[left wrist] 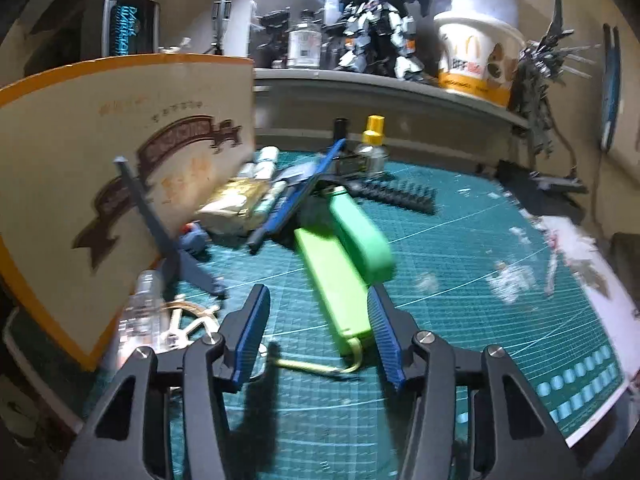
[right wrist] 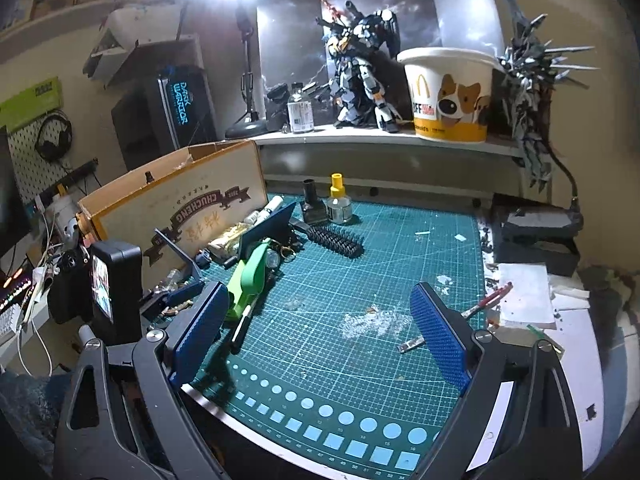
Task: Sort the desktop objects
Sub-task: 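Grasp the lime-green plastic block with the left gripper while the right gripper moves toward the brush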
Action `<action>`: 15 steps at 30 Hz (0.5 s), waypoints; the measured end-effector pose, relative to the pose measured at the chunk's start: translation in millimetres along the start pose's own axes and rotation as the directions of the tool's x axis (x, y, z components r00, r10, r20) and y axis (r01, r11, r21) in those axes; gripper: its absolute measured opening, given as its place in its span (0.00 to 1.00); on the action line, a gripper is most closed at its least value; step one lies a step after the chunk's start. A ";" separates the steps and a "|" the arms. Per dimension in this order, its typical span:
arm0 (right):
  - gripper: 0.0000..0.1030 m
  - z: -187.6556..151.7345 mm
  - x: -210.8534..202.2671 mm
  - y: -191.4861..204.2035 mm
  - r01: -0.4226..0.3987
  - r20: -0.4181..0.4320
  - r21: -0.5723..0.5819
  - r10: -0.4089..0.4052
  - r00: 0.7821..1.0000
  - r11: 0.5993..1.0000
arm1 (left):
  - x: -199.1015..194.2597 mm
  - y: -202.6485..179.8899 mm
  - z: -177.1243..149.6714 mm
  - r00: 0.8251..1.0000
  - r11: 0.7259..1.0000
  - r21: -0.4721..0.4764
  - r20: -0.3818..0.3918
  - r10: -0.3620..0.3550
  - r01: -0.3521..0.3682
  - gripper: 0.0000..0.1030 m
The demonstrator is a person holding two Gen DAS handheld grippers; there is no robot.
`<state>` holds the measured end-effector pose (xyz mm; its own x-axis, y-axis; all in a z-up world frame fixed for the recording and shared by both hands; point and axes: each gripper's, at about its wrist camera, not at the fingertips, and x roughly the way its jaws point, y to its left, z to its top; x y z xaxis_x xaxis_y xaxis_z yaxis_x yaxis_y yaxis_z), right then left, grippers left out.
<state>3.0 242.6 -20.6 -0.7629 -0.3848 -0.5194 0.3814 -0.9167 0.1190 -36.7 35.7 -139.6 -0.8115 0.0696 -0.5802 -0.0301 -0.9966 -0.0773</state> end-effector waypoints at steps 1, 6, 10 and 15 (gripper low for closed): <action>0.89 -1.2 1.4 -2.4 -0.001 -0.004 0.005 0.001 1.000 1.000 | 1.3 -3.1 -0.7 1.000 1.000 0.011 -0.007 -0.001 0.002 0.50; 0.89 -6.6 8.5 -18.1 -0.009 -0.026 0.051 0.011 1.000 0.999 | 15.7 -11.6 -2.7 0.998 1.000 0.017 -0.063 0.002 -0.001 0.50; 0.89 -9.4 11.0 -26.3 -0.016 -0.033 0.071 0.018 0.999 0.997 | 20.8 1.7 1.8 0.994 0.999 -0.013 -0.106 0.028 -0.030 0.51; 0.89 -12.5 15.7 -30.3 -0.025 -0.049 0.073 0.029 0.998 0.997 | 18.8 23.6 7.9 0.990 0.996 -0.017 -0.114 0.087 -0.090 0.50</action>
<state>-14.0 265.7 -42.9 -0.7253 -0.4055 -0.5564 0.3612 -0.9121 0.1939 -57.3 13.1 -145.9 -0.7389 -0.0130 -0.6737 0.0525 -0.9979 -0.0383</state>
